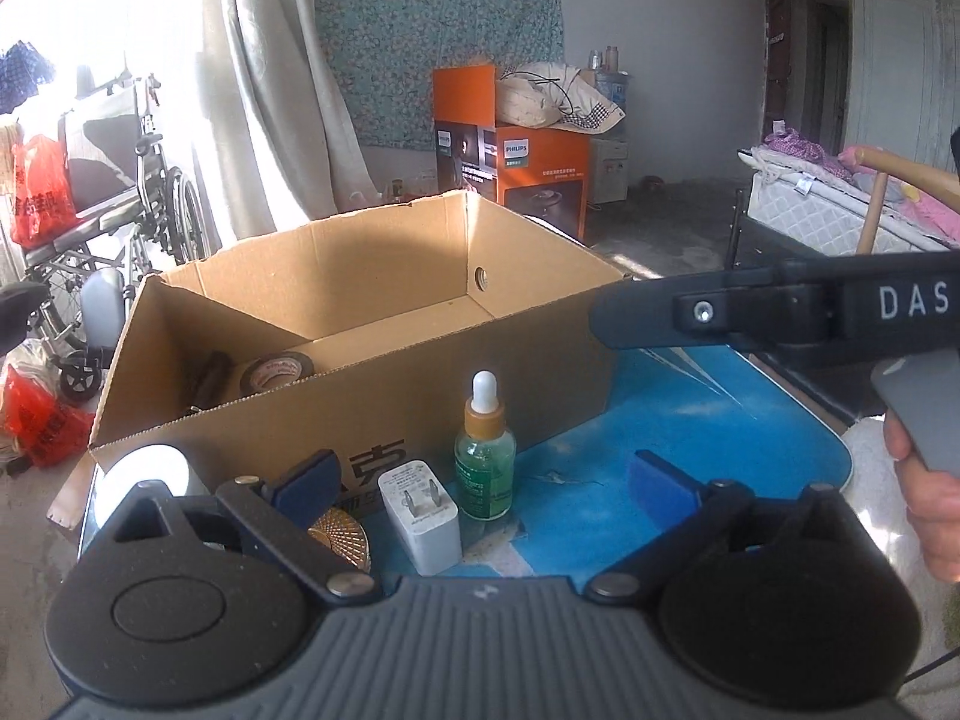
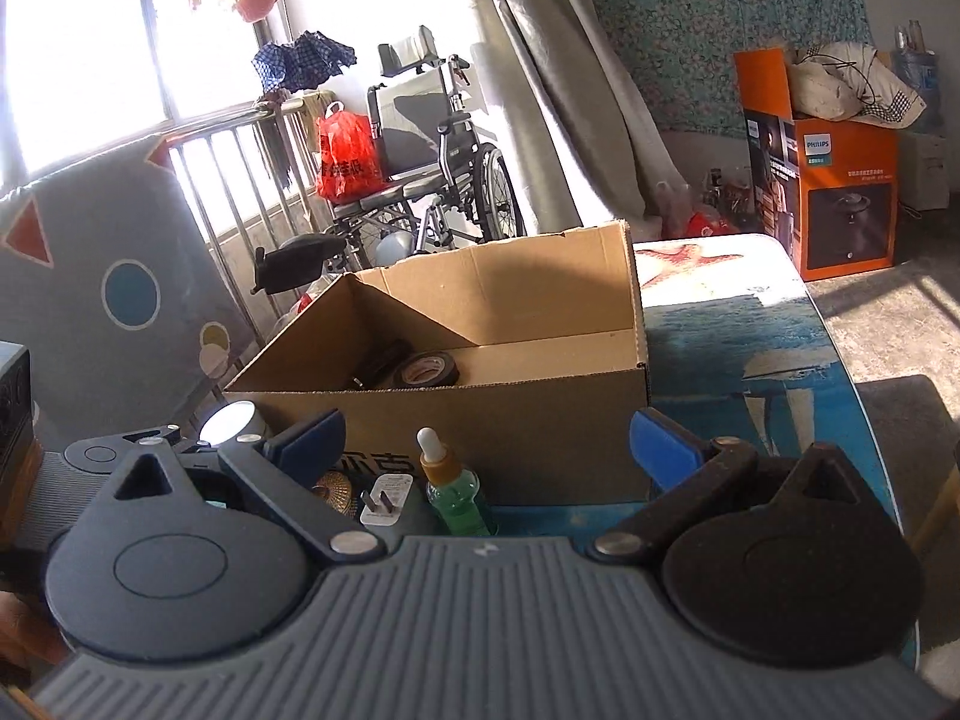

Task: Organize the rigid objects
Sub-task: 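Withdraw the right tool from the box to the green dropper bottle, then close the right tool around the green dropper bottle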

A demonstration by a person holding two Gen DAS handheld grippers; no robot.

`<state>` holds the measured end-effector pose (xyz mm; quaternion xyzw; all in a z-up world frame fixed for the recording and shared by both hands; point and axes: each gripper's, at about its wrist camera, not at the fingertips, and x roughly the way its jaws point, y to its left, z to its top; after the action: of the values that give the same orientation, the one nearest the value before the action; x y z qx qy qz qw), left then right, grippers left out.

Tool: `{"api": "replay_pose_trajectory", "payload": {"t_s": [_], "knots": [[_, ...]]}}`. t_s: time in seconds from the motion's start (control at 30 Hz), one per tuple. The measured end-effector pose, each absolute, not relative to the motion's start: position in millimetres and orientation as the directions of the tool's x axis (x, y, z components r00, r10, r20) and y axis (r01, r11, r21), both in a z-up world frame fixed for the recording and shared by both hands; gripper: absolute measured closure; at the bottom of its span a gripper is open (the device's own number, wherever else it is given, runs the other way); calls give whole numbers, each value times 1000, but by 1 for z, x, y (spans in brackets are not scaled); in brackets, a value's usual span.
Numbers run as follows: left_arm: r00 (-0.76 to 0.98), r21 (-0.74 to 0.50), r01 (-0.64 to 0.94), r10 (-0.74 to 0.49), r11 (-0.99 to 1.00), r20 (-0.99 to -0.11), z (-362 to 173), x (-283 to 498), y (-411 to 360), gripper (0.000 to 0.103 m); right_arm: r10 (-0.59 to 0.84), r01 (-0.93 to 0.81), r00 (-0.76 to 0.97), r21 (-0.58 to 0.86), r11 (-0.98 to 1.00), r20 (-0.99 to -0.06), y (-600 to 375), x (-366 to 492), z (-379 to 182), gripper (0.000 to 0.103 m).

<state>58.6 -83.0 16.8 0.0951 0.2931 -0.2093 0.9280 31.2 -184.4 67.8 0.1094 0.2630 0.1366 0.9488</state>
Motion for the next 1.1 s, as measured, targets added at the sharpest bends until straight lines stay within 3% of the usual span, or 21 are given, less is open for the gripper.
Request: {"api": "replay_pose_trajectory", "payload": {"t_s": [0.1, 0.17, 0.43, 0.57, 0.83, 0.93, 1.1], "knots": [[754, 88, 456, -332, 885, -567, 13, 63, -88, 7, 350, -234, 808, 287, 929, -474, -175, 44, 63, 3], [753, 100, 467, -336, 878, -566, 11, 65, -91, 16, 370, -256, 797, 288, 923, -478, -169, 52, 59, 8], [742, 112, 491, -348, 864, -573, 0, 78, -97, 43, 426, -302, 743, 309, 902, -517, -149, 86, 44, 49], [743, 114, 492, -348, 863, -572, -4, 84, -97, 58, 438, -303, 724, 325, 896, -533, -143, 98, 35, 60], [723, 105, 502, -350, 858, -596, -10, 96, -104, 68, 452, -307, 706, 339, 889, -546, -142, 109, 25, 85], [723, 99, 497, -348, 862, -597, -10, 99, -104, 70, 445, -303, 708, 334, 893, -548, -141, 108, 23, 91], [706, 51, 498, -370, 866, -605, -9, 105, -101, 73, 448, -303, 707, 339, 891, -547, -145, 107, 23, 92]]}}
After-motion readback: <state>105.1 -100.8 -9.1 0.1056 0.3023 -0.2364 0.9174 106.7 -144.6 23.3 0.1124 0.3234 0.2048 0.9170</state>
